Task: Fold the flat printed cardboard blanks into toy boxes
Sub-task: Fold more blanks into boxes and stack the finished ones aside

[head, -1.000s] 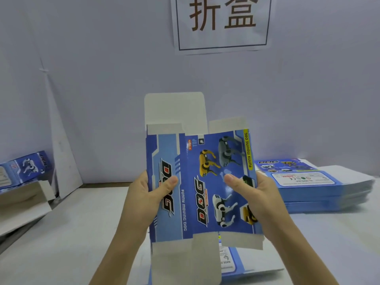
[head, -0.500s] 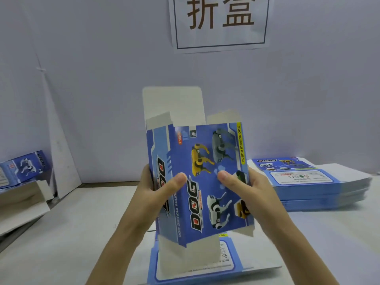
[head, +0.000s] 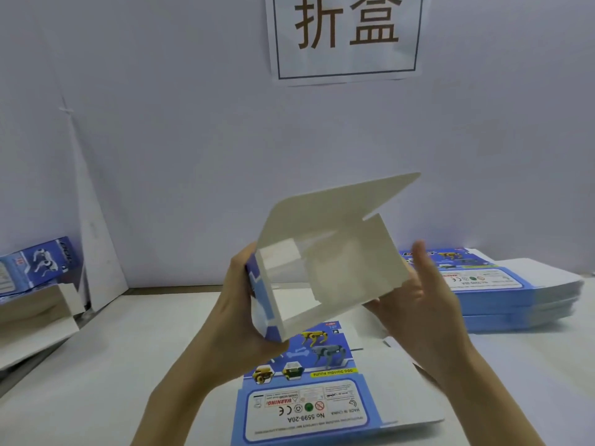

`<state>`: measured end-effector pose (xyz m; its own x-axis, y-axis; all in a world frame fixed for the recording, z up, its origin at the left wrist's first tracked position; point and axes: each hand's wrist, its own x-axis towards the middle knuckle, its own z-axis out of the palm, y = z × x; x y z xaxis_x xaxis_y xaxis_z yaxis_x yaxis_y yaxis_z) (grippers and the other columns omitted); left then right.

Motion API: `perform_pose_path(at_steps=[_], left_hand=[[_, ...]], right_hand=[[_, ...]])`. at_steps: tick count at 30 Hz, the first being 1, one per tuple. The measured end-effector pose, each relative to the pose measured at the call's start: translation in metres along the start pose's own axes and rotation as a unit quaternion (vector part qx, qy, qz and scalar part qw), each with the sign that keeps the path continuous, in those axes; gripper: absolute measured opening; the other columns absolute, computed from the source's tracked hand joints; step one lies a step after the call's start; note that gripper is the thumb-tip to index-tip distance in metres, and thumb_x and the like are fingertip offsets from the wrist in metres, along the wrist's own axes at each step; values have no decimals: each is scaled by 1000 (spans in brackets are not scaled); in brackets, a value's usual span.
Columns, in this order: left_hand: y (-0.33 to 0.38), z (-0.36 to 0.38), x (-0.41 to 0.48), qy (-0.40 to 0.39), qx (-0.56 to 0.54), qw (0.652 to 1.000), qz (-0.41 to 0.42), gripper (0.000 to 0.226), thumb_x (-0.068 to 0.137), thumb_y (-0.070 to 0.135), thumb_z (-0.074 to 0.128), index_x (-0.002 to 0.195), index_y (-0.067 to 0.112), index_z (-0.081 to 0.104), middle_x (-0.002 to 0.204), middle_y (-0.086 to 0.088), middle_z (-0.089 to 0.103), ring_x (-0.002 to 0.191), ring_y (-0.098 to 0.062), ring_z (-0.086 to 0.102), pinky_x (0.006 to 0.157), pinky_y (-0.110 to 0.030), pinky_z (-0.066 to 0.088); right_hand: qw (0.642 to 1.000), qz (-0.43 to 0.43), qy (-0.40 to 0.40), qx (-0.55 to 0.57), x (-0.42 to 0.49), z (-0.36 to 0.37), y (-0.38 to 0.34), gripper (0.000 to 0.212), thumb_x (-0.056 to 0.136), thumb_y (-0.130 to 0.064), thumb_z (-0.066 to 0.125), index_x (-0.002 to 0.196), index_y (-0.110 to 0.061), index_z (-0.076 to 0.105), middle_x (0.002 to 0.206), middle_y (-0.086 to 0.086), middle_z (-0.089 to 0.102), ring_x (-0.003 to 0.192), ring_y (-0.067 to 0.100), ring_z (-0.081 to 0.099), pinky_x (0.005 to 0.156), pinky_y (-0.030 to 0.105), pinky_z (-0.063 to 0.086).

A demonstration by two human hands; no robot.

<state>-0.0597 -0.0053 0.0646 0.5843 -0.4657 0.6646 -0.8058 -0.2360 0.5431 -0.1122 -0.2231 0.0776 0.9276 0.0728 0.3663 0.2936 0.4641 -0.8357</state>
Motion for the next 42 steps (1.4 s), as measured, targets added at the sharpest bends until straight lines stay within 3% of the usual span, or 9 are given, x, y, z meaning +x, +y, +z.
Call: perform_pose_path(at_steps=[4,14,21,26,28,34,36,39,42], left_hand=[[1,5,1,-5,13,1000,16,94,65,18,87,132,31,23,119,45,35,117,13,43,79,1,42],[8,10,1,14,-25,999,-20,79,60,33,79,126,26,36,121,15,54,113,0,55,72,-10,52],[10,13,2,24,56,997,50,76,58,23,83,119,25,37,114,14,49,109,13,48,74,3,40],[5,12,3,74,64,994,43,77,54,29,82,116,26,36,114,13,48,105,7,49,78,-2,45],[6,11,3,84,83,992,42,76,53,34,81,114,29,37,114,15,48,102,-5,52,78,-15,51],[22,20,5,105,139,982,68,71,59,52,68,119,32,36,112,32,41,98,-7,50,80,-23,42],[24,23,4,114,156,977,85,70,60,48,71,118,27,38,113,33,39,102,3,46,86,-35,46],[20,16,3,114,110,986,47,73,56,35,81,116,31,39,111,17,49,98,-10,54,77,-41,55],[21,11,2,85,33,995,28,75,56,35,83,118,30,41,109,8,55,93,-16,59,79,-46,56]], right_hand=[[1000,5,28,-3,3,-1,0,51,65,-54,71,109,-27,73,113,1,70,103,14,65,80,26,52],[996,67,-28,42,0,-8,-4,71,57,-53,81,118,-19,67,120,15,61,115,32,52,105,61,33],[997,54,-45,40,1,-4,-6,63,60,-53,78,112,-19,69,104,10,67,92,21,64,78,42,54],[992,18,101,-80,0,-1,-6,39,86,-44,60,114,-19,66,110,10,67,99,23,67,70,36,58],[937,-82,172,-293,0,0,-4,25,100,-32,45,115,-26,64,97,-1,69,92,20,67,63,28,58],[577,-282,234,-730,2,-5,6,36,88,4,63,122,-7,66,49,14,55,42,24,37,44,28,32],[641,-220,206,-706,2,-3,7,37,90,-3,62,125,-18,64,59,10,61,47,19,41,48,25,36],[939,-67,165,-294,2,-5,-7,28,85,-38,58,110,-33,71,84,-6,73,75,10,65,79,23,55],[995,-8,76,-69,2,-12,-15,39,77,-41,63,109,-23,74,106,3,74,91,16,69,84,36,58]])
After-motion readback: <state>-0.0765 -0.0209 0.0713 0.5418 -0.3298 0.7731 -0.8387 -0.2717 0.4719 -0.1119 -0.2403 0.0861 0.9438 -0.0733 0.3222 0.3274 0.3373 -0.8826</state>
